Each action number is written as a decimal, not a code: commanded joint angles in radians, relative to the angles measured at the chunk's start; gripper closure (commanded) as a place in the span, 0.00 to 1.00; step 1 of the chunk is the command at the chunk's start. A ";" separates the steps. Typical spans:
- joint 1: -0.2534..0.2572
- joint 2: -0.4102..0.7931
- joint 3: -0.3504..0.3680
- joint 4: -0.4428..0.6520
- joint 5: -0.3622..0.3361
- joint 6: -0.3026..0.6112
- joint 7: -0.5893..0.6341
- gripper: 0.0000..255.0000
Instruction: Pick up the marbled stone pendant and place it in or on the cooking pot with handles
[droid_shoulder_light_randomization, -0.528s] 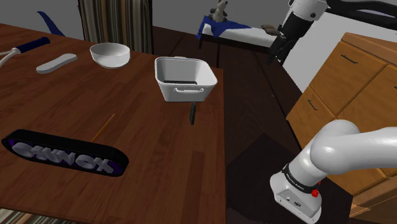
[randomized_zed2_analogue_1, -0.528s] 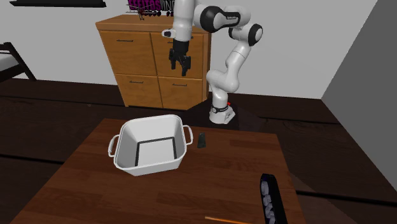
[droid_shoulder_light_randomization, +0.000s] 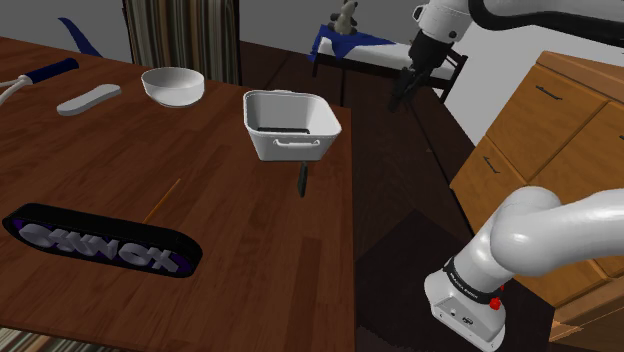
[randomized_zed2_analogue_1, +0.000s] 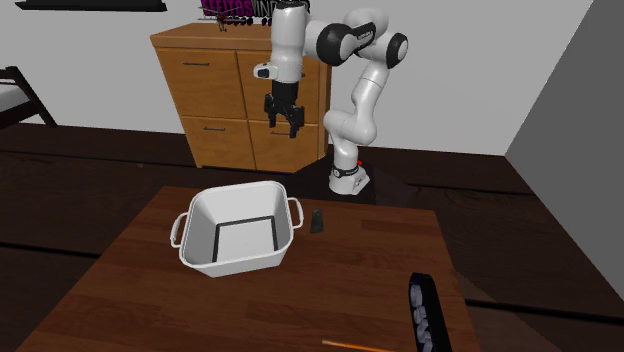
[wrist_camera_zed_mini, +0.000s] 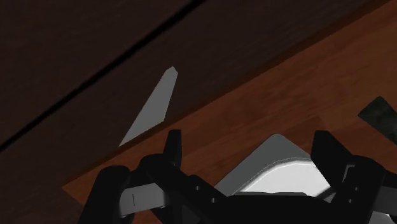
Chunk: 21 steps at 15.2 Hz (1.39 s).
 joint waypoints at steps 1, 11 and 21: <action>0.023 0.049 0.018 0.000 0.014 0.037 -0.009 0.00; 0.131 0.290 0.125 0.064 0.070 0.160 -0.039 0.00; 0.213 0.507 0.220 0.147 0.086 0.250 -0.059 0.00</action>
